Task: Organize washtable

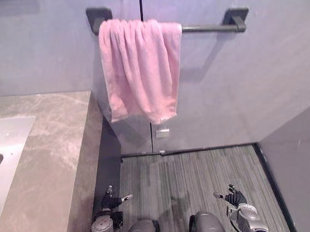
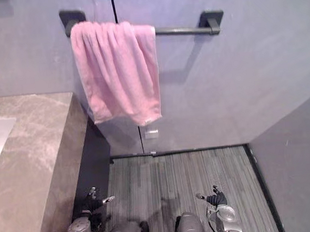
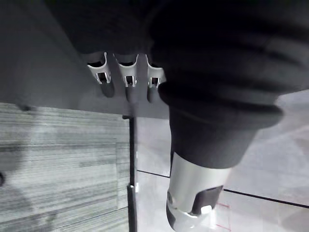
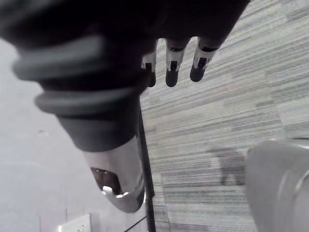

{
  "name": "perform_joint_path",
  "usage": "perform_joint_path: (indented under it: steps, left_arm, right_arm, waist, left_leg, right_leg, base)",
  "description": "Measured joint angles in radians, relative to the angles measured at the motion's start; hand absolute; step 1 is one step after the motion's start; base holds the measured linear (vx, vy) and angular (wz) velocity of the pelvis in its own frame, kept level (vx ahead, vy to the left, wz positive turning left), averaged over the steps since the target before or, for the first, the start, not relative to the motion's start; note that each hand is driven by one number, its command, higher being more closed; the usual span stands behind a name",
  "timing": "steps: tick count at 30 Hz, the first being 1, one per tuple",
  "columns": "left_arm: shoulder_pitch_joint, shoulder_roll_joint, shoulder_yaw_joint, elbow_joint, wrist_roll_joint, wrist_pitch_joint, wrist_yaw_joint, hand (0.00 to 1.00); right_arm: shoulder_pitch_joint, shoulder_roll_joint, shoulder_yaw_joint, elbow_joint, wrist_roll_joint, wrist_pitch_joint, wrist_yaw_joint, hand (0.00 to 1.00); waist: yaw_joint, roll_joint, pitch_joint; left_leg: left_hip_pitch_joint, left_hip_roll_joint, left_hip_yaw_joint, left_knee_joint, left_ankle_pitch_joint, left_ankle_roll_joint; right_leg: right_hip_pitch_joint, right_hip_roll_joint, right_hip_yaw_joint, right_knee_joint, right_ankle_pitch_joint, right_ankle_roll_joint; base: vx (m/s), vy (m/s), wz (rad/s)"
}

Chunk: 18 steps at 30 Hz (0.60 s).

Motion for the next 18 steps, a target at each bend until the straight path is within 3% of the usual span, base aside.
perform_joint_path:
  steps: [1, 2, 3, 5, 6, 7, 8, 9, 10, 13, 14, 15, 16, 18]
  left_arm:
    - [0.000, 0.001, -0.003, 0.001, 0.001, 0.000, 0.000, 0.00]
    - [0.001, -0.004, -0.008, 0.006, 0.001, 0.000, -0.001, 0.00]
    - [-0.006, -0.025, -0.007, 0.034, 0.003, 0.000, -0.001, 0.00]
    - [-0.004, -0.034, -0.007, 0.038, 0.012, 0.000, -0.001, 0.00]
    - [-0.009, -0.041, -0.006, 0.038, 0.017, 0.000, -0.002, 0.00]
    - [-0.028, -0.062, -0.001, 0.036, 0.026, 0.001, -0.003, 0.00]
    - [-0.030, -0.068, 0.001, 0.034, 0.031, 0.000, -0.003, 0.00]
    - [-0.025, -0.073, 0.001, 0.028, 0.031, 0.000, -0.003, 0.00]
    - [-0.016, -0.079, 0.001, 0.027, 0.031, 0.001, -0.003, 0.00]
    - [-0.014, -0.092, 0.000, 0.015, 0.031, 0.001, -0.002, 0.00]
    - [-0.015, -0.092, -0.001, 0.015, 0.031, 0.001, -0.001, 0.00]
    - [-0.015, -0.093, -0.002, 0.015, 0.031, 0.001, -0.001, 0.00]
    - [-0.014, -0.088, -0.004, 0.020, 0.031, 0.002, 0.000, 0.00]
    - [-0.004, -0.074, -0.006, 0.020, 0.031, 0.001, -0.001, 0.00]
  right_arm:
    - [0.005, 0.000, 0.000, 0.000, 0.000, 0.000, 0.000, 0.00]
    - [0.021, 0.000, -0.002, 0.002, 0.000, 0.000, 0.000, 0.00]
    - [0.029, -0.005, -0.014, 0.002, 0.002, 0.003, -0.001, 0.00]
    - [0.032, 0.006, -0.015, -0.005, 0.002, 0.002, -0.001, 0.00]
    - [0.036, 0.009, -0.016, -0.012, 0.003, 0.002, -0.002, 0.00]
    - [0.048, 0.017, -0.011, -0.018, 0.006, 0.002, -0.001, 0.00]
    - [0.056, 0.024, -0.008, -0.028, 0.014, 0.003, -0.002, 0.00]
    - [0.066, 0.038, -0.003, -0.055, 0.023, 0.001, -0.003, 0.00]
    - [0.064, 0.045, -0.004, -0.071, 0.033, 0.000, -0.003, 0.00]
    - [0.047, 0.045, -0.009, -0.111, 0.046, -0.008, -0.005, 0.00]
    - [0.044, 0.042, -0.015, -0.110, 0.055, -0.009, -0.007, 0.00]
    - [0.046, 0.036, -0.016, -0.109, 0.056, -0.008, -0.010, 0.00]
    - [0.049, 0.041, -0.015, -0.094, 0.058, -0.005, -0.014, 0.00]
    - [0.076, 0.056, -0.016, -0.088, 0.057, -0.003, -0.022, 0.00]
  waist:
    - [-0.004, -0.007, -0.002]
    - [-0.019, -0.018, -0.009]
    - [-0.017, 0.011, -0.018]
    - [-0.019, 0.018, -0.026]
    - [-0.022, 0.025, -0.025]
    - [-0.021, 0.034, -0.024]
    - [-0.016, 0.035, -0.023]
    - [-0.009, 0.036, -0.023]
    - [-0.006, 0.034, -0.026]
    - [0.017, 0.038, -0.028]
    - [0.013, 0.045, -0.033]
    - [0.011, 0.056, -0.038]
    - [0.015, 0.052, -0.041]
    - [0.012, 0.027, -0.058]
  left_leg:
    - [0.010, -0.003, -0.016, -0.004, -0.009, -0.016]
    - [0.030, -0.004, -0.057, -0.006, -0.033, -0.055]
    - [0.048, 0.026, -0.085, -0.010, -0.035, -0.074]
    - [0.041, 0.046, -0.104, 0.013, -0.013, -0.112]
    - [0.025, 0.054, -0.108, 0.049, -0.011, -0.115]
    - [-0.065, 0.075, -0.099, 0.263, 0.003, -0.151]
    - [-0.114, 0.094, -0.083, 0.368, 0.009, -0.177]
    - [-0.172, 0.140, -0.019, 0.516, -0.007, -0.170]
    - [-0.200, 0.167, 0.035, 0.536, -0.024, -0.158]
    - [-0.268, 0.158, 0.066, 0.371, -0.030, -0.143]
    - [-0.275, 0.143, 0.035, 0.203, 0.011, -0.156]
    - [-0.277, 0.139, 0.021, 0.143, 0.067, -0.156]
    - [-0.265, 0.130, 0.017, 0.129, 0.104, -0.159]
    - [-0.221, 0.100, 0.043, 0.067, 0.116, -0.147]
  right_leg:
    - [0.000, 0.005, 0.010, -0.074, 0.056, -0.001]
    - [0.016, 0.010, 0.039, -0.112, 0.221, -0.021]
    - [0.018, 0.021, 0.020, -0.074, 0.201, -0.048]
    - [0.028, 0.021, -0.017, -0.048, 0.144, -0.072]
    - [0.042, 0.023, -0.039, -0.053, 0.133, -0.079]
    - [0.110, 0.035, -0.082, -0.102, 0.120, -0.089]
    - [0.149, 0.043, -0.092, -0.130, 0.118, -0.093]
    - [0.217, 0.062, -0.108, -0.171, 0.112, -0.104]
    - [0.266, 0.069, -0.112, -0.194, 0.109, -0.108]
    - [0.297, 0.060, -0.084, -0.221, 0.108, -0.106]
    - [0.297, 0.057, -0.077, -0.221, 0.102, -0.090]
    - [0.297, 0.062, -0.073, -0.221, 0.098, -0.083]
    - [0.302, 0.060, -0.048, -0.222, 0.095, -0.068]
    - [0.310, 0.023, -0.028, -0.226, 0.085, -0.043]
  base:
    - [0.40, -0.175, 0.80]
    - [0.43, -0.222, 0.73]
    - [0.43, -0.229, 0.68]
    - [0.38, -0.214, 0.47]
    - [0.45, -0.291, 0.86]
    - [0.34, -0.227, 0.78]
    - [0.40, -0.241, 0.72]
    - [0.30, -0.141, 0.26]
    - [0.28, -0.116, 0.10]
    - [0.19, -0.009, -0.24]
    - [0.12, 0.076, -0.22]
    - [0.10, 0.091, -0.23]
    - [0.15, 0.123, -0.21]
    - [0.17, 0.135, -0.18]
